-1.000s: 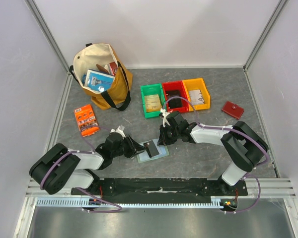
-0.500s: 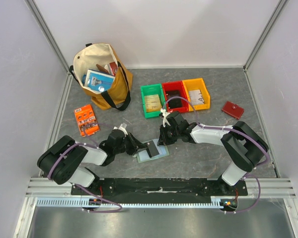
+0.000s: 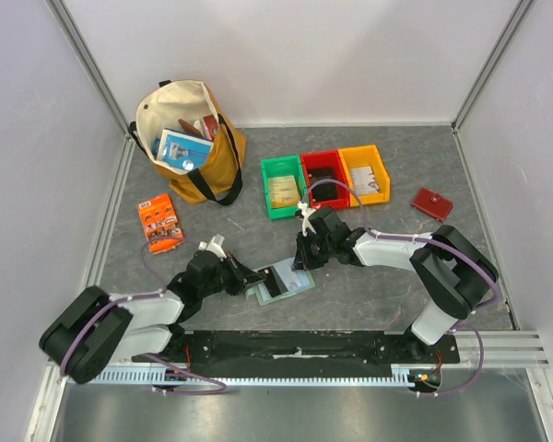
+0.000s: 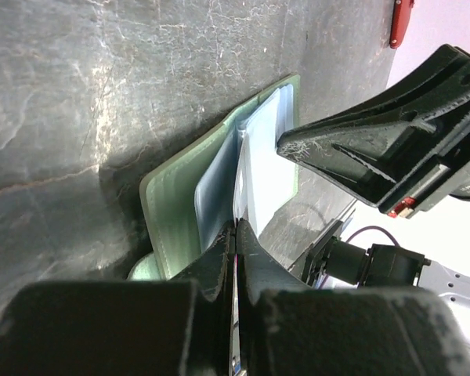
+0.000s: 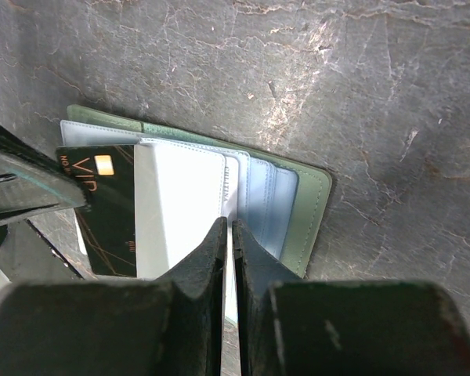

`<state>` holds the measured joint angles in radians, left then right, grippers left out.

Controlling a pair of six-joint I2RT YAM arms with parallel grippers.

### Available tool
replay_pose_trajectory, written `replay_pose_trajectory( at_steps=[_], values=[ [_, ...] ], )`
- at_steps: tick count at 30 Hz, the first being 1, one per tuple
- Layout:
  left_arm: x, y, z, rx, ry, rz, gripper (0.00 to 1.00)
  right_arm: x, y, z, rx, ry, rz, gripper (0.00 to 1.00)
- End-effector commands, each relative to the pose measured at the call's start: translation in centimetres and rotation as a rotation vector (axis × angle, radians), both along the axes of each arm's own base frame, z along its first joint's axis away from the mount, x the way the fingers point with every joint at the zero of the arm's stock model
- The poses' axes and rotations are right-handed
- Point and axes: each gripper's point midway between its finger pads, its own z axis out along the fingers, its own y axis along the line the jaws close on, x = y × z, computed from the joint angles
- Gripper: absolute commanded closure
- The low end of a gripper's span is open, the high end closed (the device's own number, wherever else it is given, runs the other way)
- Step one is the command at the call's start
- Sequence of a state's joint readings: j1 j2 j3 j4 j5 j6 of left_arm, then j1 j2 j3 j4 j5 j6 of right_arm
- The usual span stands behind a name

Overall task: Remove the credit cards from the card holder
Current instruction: Remove the credit card from the card holder.

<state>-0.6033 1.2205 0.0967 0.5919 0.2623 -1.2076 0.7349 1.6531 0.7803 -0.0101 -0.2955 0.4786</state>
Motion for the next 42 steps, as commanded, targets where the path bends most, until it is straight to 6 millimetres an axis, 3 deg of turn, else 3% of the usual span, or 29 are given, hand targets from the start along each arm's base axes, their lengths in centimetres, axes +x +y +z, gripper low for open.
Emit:
replay_pose_trajectory(
  at_steps=[1,7,12,16,21,26,29,34,42],
  values=[
    [-1.2,2.1,-1.3,0.075,0.037,0.045,0.98,-0.7,-2.5,-2.6,-0.125,0.031,-0.017,0.87],
    [-1.1,4.0,0.0,0.113,-0.017,0.118,0.98,-0.2,-2.1,-1.8,-0.109,0.014,-0.017,0.87],
    [-0.4,4.3,3.1,0.060,-0.110,0.161,0.98,0.7,-1.2,0.7,-0.061,-0.026,-0.030,0.80],
    [0.5,4.2,6.5,-0.013,-0.204,0.194,0.98,1.7,-0.7,3.8,-0.004,-0.066,-0.089,0.65],
    [1.9,4.0,10.9,-0.110,-0.304,0.248,0.98,3.2,-0.7,8.8,0.101,-0.153,-0.227,0.35],
    [3.4,4.0,14.8,-0.193,-0.403,0.301,0.98,3.3,-0.1,13.8,0.350,-0.184,-0.353,0.17],
    [4.3,3.8,17.0,-0.237,-0.457,0.327,0.98,3.3,0.0,16.5,0.534,-0.202,-0.421,0.15],
    [5.5,3.5,20.6,-0.304,-0.537,0.356,0.98,2.4,0.2,19.3,0.766,-0.223,-0.461,0.16],
    [6.3,2.7,23.0,-0.370,-0.575,0.353,0.98,1.6,2.6,22.7,0.960,-0.221,-0.366,0.22]
  ],
)
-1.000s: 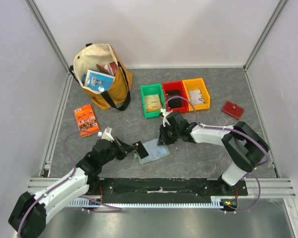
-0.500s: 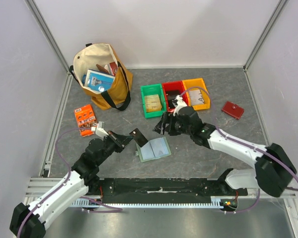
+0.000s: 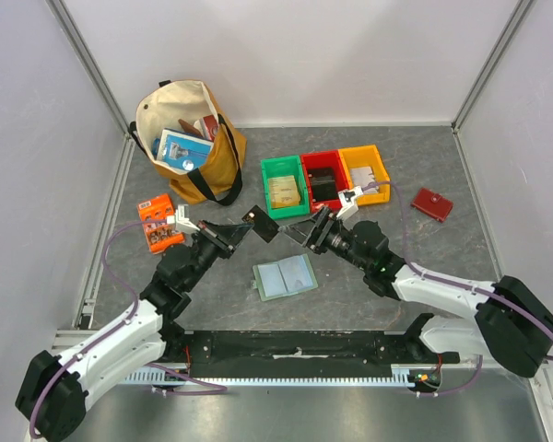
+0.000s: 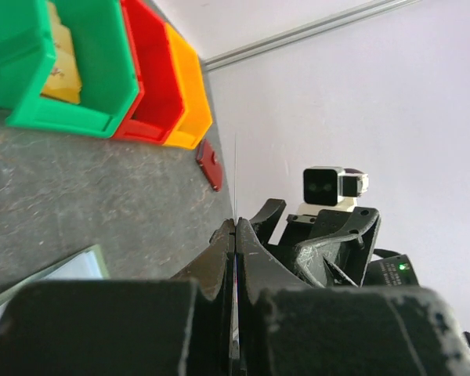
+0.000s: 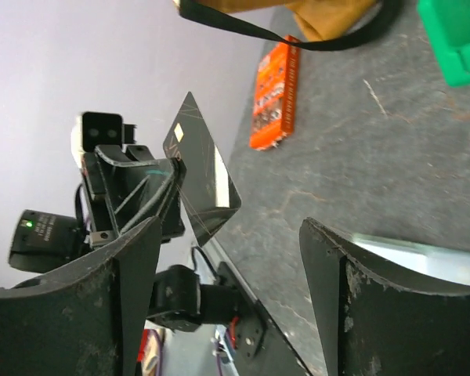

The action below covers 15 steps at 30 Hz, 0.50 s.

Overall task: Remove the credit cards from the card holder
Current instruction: Remove the credit card from the card holder, then place the credit card in the storage box.

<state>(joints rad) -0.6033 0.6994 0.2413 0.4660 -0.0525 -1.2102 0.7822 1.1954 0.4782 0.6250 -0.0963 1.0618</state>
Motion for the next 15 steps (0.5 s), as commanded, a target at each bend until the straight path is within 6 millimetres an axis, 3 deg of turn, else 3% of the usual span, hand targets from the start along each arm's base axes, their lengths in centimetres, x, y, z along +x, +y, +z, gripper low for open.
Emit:
replay_pose_trajectory(
  at_steps=[1,5,12,15],
  values=[
    [0.6,0.2,5.1,-0.132,-0.106,0.027,0.98,0.3,1.5,5.0,0.198,-0.091,0.038,0.23],
    [0.5,0.0,5.4,-0.151,-0.114,0.016,0.98,0.3,2.9,4.7,0.215,-0.083,0.088,0.28],
    [0.6,0.1,5.0,-0.152,-0.112,0.020,0.98,-0.4,4.4,6.7,0.276,-0.158,0.180,0.45],
    [0.6,-0.2,4.6,-0.146,-0.103,0.008,0.98,-0.5,4.7,7.3,0.279,-0.184,0.199,0.58]
  ],
)
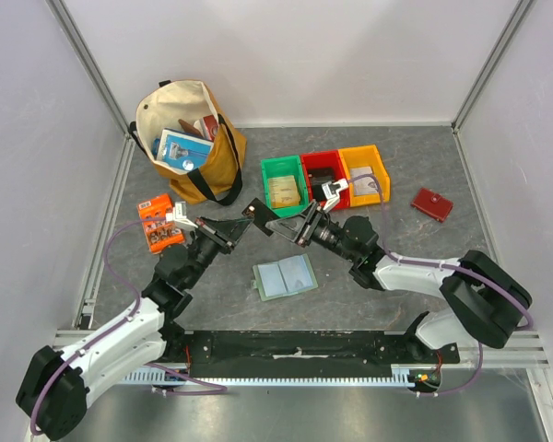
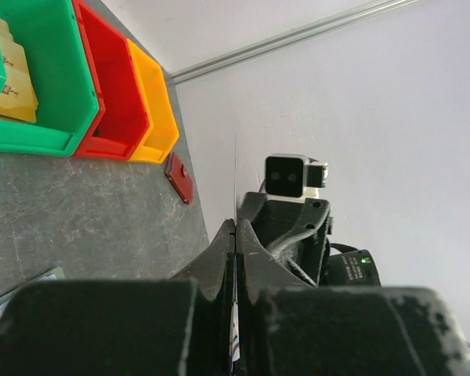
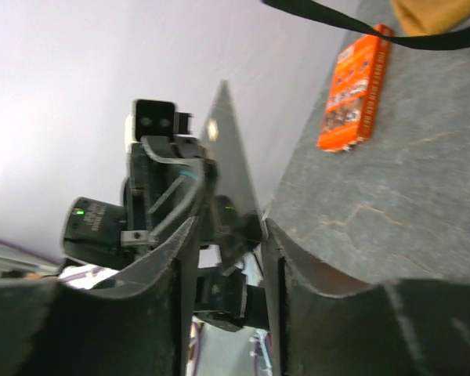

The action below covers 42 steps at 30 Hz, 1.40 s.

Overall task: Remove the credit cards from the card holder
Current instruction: Place the credit card in the storage box.

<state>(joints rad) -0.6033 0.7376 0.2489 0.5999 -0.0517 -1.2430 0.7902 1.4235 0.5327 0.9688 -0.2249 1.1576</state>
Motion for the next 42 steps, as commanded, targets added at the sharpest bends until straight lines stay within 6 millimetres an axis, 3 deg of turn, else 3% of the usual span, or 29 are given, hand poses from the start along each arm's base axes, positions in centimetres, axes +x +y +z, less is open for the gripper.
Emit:
replay_pose_trajectory(
  at_steps=[1,4,7,12,16,24,30,35,40,42],
  values=[
    [0.2,0.1,1.7,-0.058,-0.032,0.006,0.98,-0.7,0.8,5.1,0.108,-0.147,0.055,0.65],
    [-0.1,0.1,1.3,-0.051,-0.032,0.001,0.96,-0.7,0.6,4.9,0.095,-0.151,0.056,0.87],
    [-0.3,0.5,0.6,0.005,-0.027,0.013,0.83,-0.2,-0.2,4.1,0.048,-0.149,0.054,1.00],
    [-0.1,1.0,-0.2,0.233,-0.036,0.006,0.66,0.8,-1.8,3.1,-0.083,-0.174,0.084,1.00],
    [-0.8,0.6,-0.9,0.394,-0.069,-0.096,0.54,1.2,-3.0,2.0,-0.225,-0.206,0.136,1.00],
    [-1.8,-1.2,-0.8,0.553,-0.188,-0.370,0.41,-1.7,-2.8,1.5,-0.338,-0.319,0.378,1.00],
    [-1.5,-1.3,0.1,0.614,-0.243,-0.404,0.39,-3.1,-2.9,1.8,-0.351,-0.378,0.473,1.00],
    [-2.5,-2.2,0.6,0.599,-0.285,-0.492,0.39,-3.9,-2.9,2.2,-0.334,-0.404,0.517,1.00],
    [-3.5,-3.1,0.5,0.558,-0.307,-0.574,0.45,-4.3,-2.9,2.7,-0.312,-0.426,0.538,1.00],
    [-3.7,-3.2,0.6,0.548,-0.313,-0.587,0.56,-4.4,-2.9,2.9,-0.304,-0.434,0.544,1.00]
  ],
)
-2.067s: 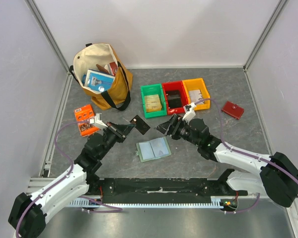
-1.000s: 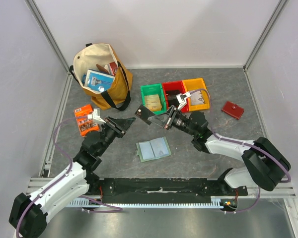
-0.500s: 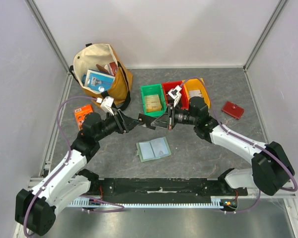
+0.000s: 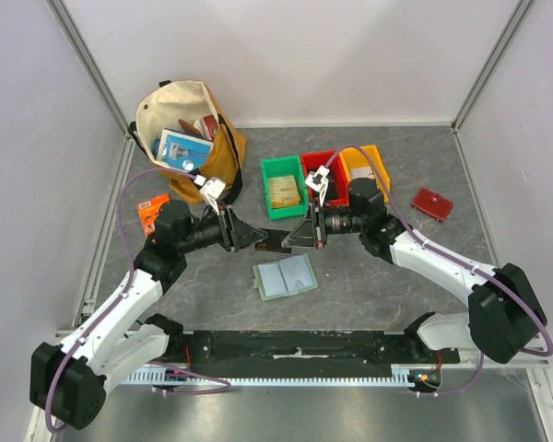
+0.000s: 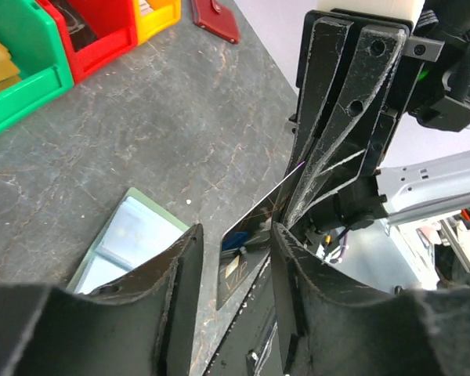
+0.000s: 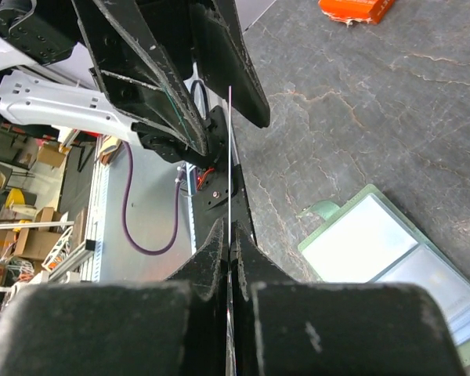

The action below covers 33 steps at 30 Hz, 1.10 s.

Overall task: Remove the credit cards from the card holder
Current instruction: Place the credit card in the storage box.

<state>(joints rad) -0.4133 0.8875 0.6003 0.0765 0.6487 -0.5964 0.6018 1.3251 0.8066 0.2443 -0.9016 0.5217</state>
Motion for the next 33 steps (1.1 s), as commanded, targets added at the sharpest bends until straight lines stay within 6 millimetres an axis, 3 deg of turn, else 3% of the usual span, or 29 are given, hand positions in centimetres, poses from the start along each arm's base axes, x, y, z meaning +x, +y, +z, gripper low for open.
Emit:
replay_pose_trajectory(
  at_steps=[1,4,6,8,13,18,28,33],
  values=[
    [-0.9,-0.7,1.9,-0.037,-0.083,-0.101,0.62,-0.6,0.1,3.2,0.069,-0.094,0.057,1.00],
    [-0.9,-0.7,2.2,-0.054,-0.087,-0.086,0.90,-0.5,0.1,3.0,0.065,-0.088,0.043,0.98],
    [-0.8,-0.5,2.6,-0.067,-0.088,-0.064,0.98,-0.3,0.1,3.0,0.071,-0.088,0.025,0.84],
    [-0.6,-0.2,2.7,-0.085,-0.086,-0.029,0.98,-0.1,0.0,3.1,0.082,-0.088,-0.002,0.67],
    [-0.6,0.3,3.2,-0.192,-0.072,0.051,0.98,0.4,0.1,3.6,0.157,-0.041,-0.071,0.53],
    [-0.9,1.1,4.0,-0.310,-0.077,0.106,0.98,0.6,0.2,4.1,0.231,-0.020,-0.094,0.49],
    [-1.5,1.7,5.4,-0.421,-0.109,0.129,0.98,0.6,0.8,3.0,0.238,0.016,-0.091,0.48],
    [-1.6,1.6,5.5,-0.433,-0.107,0.119,0.98,0.5,0.9,3.4,0.261,0.017,-0.083,0.55]
  ],
)
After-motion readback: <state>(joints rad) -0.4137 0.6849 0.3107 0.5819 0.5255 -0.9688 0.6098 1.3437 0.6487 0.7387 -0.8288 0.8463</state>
